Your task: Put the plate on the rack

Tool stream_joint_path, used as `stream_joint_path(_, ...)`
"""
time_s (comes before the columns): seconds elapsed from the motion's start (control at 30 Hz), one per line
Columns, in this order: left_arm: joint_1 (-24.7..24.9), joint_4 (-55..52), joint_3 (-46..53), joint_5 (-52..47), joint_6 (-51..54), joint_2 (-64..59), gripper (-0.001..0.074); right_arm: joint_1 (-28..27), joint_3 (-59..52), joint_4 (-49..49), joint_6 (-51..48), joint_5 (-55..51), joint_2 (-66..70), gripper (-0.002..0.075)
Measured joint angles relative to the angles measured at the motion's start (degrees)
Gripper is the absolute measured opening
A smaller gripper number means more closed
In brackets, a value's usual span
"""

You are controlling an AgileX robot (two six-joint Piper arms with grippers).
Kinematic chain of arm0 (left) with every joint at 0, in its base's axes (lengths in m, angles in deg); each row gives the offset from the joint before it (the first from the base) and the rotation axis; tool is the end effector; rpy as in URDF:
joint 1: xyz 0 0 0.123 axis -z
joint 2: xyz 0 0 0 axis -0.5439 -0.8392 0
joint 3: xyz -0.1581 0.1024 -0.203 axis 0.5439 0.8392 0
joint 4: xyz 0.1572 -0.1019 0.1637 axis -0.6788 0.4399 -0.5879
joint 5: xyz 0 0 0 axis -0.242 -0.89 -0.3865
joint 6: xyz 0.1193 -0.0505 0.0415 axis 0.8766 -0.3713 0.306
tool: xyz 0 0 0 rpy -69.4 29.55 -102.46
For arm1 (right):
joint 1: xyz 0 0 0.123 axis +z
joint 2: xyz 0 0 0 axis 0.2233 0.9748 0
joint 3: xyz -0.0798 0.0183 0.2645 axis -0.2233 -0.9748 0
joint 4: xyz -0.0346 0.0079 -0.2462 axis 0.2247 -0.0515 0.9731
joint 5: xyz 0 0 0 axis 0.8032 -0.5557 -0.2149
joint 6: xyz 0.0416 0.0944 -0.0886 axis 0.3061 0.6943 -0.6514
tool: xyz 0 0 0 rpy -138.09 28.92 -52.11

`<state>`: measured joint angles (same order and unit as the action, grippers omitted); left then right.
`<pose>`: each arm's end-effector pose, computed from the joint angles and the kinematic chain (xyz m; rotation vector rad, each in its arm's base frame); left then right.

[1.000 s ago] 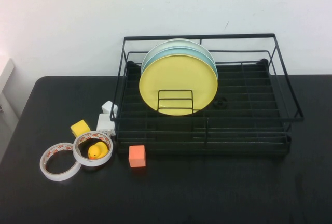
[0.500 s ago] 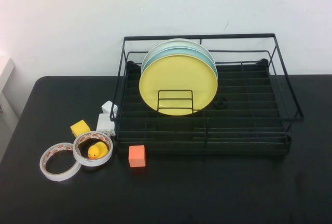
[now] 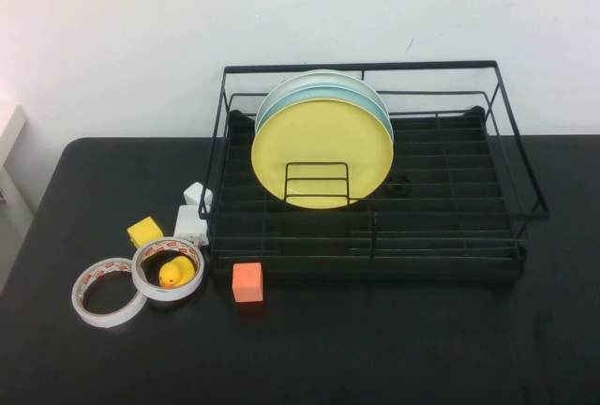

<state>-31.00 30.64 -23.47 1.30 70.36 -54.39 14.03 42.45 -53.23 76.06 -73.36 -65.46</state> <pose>0.1020 -0.0052 0.1695 -0.1882 1.8074 -0.2130 0.1016 -0.0106 0.1652 -0.0391 1.8336 -0.1376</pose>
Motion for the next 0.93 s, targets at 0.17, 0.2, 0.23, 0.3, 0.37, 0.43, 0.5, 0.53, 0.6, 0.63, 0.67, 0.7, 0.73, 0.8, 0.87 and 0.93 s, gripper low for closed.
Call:
stream_joint_path(0.17,0.0,0.0,0.0,0.0,0.0,0.0,-0.0001,0.0,0.0,-6.6,-10.9,0.6,0.0,-0.0002)
stream_joint_path(0.2,0.0,0.0,0.0,0.0,0.0,0.0,-0.0001,0.0,0.0,-8.9,-15.0,1.0,0.0,-0.0002)
stream_joint_path(0.23,0.0,0.0,0.0,0.0,0.0,0.0,-0.0001,0.0,0.0,-11.0,-19.0,1.1,0.0,-0.0002)
stream_joint_path(0.3,0.0,0.0,0.0,0.0,0.2,0.0,-0.0001,0.0,0.0,-13.4,-24.2,1.1,0.0,-0.0002)
stream_joint_path(0.37,0.0,0.0,0.0,0.0,0.2,0.0,-0.0001,0.0,0.0,-13.9,-25.1,1.0,0.0,-0.0002)
stream_joint_path(0.43,0.0,0.0,0.0,0.0,0.2,0.0,-0.0001,0.0,0.0,-13.9,-23.7,0.7,0.0,-0.0002)
stream_joint_path(0.5,0.0,0.0,0.0,0.0,0.2,0.0,-0.0001,0.0,0.0,-13.6,-22.0,0.7,0.0,-0.0002)
stream_joint_path(0.53,0.0,0.0,0.0,0.0,0.2,0.0,-0.0001,0.0,0.0,-13.5,-21.6,0.7,0.0,-0.0002)
stream_joint_path(0.6,0.0,0.0,0.0,0.0,0.3,0.0,-0.0001,0.0,0.0,-13.5,-21.3,0.6,0.0,-0.0002)
stream_joint_path(0.63,0.0,0.0,0.0,0.0,0.3,0.0,-0.0001,0.0,0.0,-13.5,-21.1,0.6,0.0,-0.0002)
stream_joint_path(0.67,0.0,0.0,0.0,0.0,0.3,0.0,-0.0001,0.0,0.0,-13.5,-21.1,0.6,0.0,-0.0002)
stream_joint_path(0.7,0.0,0.0,0.0,0.0,0.3,0.0,-0.0001,0.0,0.0,-13.4,-21.1,0.6,0.0,-0.0002)
stream_joint_path(0.73,0.0,0.0,0.0,0.0,0.3,0.0,-0.0001,0.0,0.0,-13.4,-21.1,0.6,0.0,-0.0002)
stream_joint_path(0.8,0.0,0.0,0.0,0.0,0.3,0.0,-0.0001,0.0,0.0,-13.4,-21.1,0.6,0.0,-0.0002)
stream_joint_path(0.87,0.0,0.0,0.0,0.0,0.3,0.0,-0.0001,0.0,0.0,-13.4,-21.1,0.6,0.0,-0.0002)
stream_joint_path(0.93,0.0,0.0,0.0,0.0,0.5,0.0,-0.0001,0.0,0.0,-13.4,-21.1,0.5,0.0,-0.0002)
